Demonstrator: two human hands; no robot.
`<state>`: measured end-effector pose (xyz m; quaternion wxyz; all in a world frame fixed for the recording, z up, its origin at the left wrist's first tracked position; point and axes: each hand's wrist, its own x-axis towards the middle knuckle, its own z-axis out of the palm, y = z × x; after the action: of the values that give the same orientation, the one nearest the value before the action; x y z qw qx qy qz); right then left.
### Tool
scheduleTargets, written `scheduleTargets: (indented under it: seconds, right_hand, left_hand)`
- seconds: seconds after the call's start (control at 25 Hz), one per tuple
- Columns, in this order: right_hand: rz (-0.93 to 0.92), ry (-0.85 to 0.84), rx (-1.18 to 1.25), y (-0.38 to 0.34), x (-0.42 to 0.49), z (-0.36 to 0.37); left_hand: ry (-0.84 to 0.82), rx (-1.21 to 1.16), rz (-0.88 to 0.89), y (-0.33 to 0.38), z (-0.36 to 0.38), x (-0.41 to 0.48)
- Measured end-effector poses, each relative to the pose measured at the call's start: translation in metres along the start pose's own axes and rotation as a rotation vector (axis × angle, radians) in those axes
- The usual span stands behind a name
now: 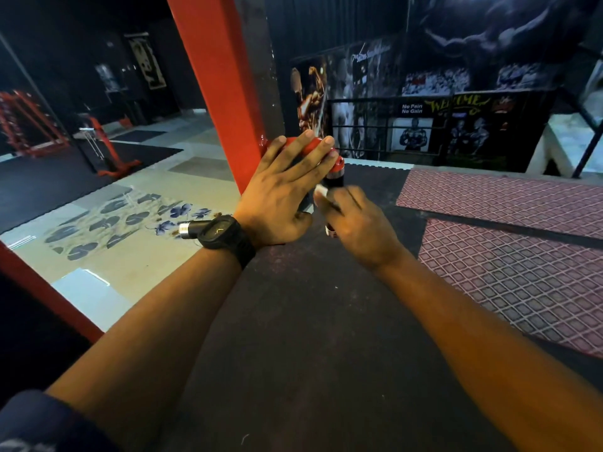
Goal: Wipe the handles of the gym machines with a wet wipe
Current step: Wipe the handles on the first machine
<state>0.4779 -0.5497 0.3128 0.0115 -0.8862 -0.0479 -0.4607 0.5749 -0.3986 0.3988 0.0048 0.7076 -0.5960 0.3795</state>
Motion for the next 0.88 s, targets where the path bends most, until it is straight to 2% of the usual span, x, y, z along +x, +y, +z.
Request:
scheduleTargets:
  seconds: [0.04,0.12,0.24,0.32,0.4,0.48,0.56,0.64,0.76,0.88]
  right_hand:
    - [-0.004,0.031,0.024,-0.002,0.002,-0.002]
    - [0.148,0.022,0.097,-0.006,-0.003,0.004]
    - [0.125,0.023,0.129,-0.01,-0.001,-0.004]
    - [0.043,0.154,0.048,-0.004,0.006,-0.006]
    - [0.104,0.252,0.104,-0.007,0.003,0.0]
    - [0.136,0.237,0.121,-0.008,-0.01,0.008]
    - [0.067,0.185,0.015,-0.003,-0.014,0.01]
    - [0.016,0.228,-0.006,0.002,-0.017,0.013]
    - [0.247,0.093,0.26,-0.009,-0.035,0.017]
    - [0.474,0.076,0.39,-0.016,-0.041,0.022]
  left_hand:
    - [0.004,-0.001,-0.004,0.0,0.001,0.0]
    - [0.001,-0.003,-0.002,0.001,0.002,0.0]
    - [0.014,0.014,0.0,0.0,0.002,0.0]
    - [0.021,0.01,-0.006,0.002,0.004,0.0]
    - [0.006,0.005,-0.012,0.001,0.003,0.001]
    - [-0.015,0.012,-0.008,0.0,0.002,0.0]
    - [-0.02,0.004,-0.011,-0.001,0.001,0.001]
    - [-0.035,-0.009,-0.02,-0.001,-0.001,0.002]
    - [-0.045,0.02,-0.008,-0.002,-0.002,0.001]
    - [-0.025,0.025,0.001,0.0,0.001,0.002]
